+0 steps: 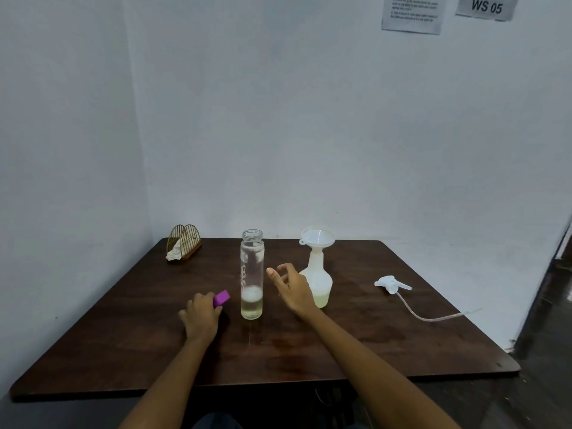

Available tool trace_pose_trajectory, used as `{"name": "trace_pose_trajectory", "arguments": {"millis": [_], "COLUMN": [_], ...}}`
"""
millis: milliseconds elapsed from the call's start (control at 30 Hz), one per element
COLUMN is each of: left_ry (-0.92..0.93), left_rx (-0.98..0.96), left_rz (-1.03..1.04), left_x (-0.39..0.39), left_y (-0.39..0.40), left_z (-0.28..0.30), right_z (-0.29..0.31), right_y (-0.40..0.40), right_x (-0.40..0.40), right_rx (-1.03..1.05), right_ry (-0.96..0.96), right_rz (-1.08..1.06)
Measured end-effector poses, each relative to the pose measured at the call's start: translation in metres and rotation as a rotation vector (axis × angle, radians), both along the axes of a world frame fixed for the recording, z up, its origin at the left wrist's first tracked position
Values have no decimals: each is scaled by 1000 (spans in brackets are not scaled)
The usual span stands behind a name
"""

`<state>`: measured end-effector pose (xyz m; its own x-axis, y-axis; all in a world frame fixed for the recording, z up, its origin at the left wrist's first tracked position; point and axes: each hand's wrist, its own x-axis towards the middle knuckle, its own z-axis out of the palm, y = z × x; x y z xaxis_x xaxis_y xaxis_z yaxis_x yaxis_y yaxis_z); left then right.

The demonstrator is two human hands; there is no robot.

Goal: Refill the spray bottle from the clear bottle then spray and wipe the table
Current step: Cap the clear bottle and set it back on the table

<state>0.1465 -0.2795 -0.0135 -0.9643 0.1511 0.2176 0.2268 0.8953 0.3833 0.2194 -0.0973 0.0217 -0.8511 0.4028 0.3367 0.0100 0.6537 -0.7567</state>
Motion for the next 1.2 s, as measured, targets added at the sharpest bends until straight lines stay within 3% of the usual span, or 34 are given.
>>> {"name": "trace_pose_trajectory", "arguments": {"millis": [133, 267, 433, 567, 767, 900, 1033, 1100, 1200], "left_ry": [61, 20, -156, -282, -486, -290, 37, 40, -60], "left_rx": [207, 412, 618, 616, 579, 650, 640, 490, 335], "left_rz": [-17, -95, -315, -415, -496, -463, -359, -378, -344], "left_x": [3, 11, 22, 26, 32, 33, 18, 10, 3], "left_y": [-4, -10, -12, -6, 0, 3, -3, -3, 9], "left_z": [0, 3, 19, 42, 60, 73, 88, 88, 82], "right_z": [3, 10, 15, 17, 28, 61, 103, 113, 115], "right_y": [-7, -15, -24, -31, -28, -17, -9, -10, -9], "right_x": [9, 18, 27, 28, 29, 23, 17, 12, -2], "right_rx": [24, 85, 540, 522, 541, 606, 449, 337, 358], "right_ry": [211, 262, -45, -81, -51, 30, 176, 241, 245], "right_rz": [-46, 3, 212, 376, 434, 386, 332, 306, 263]}}
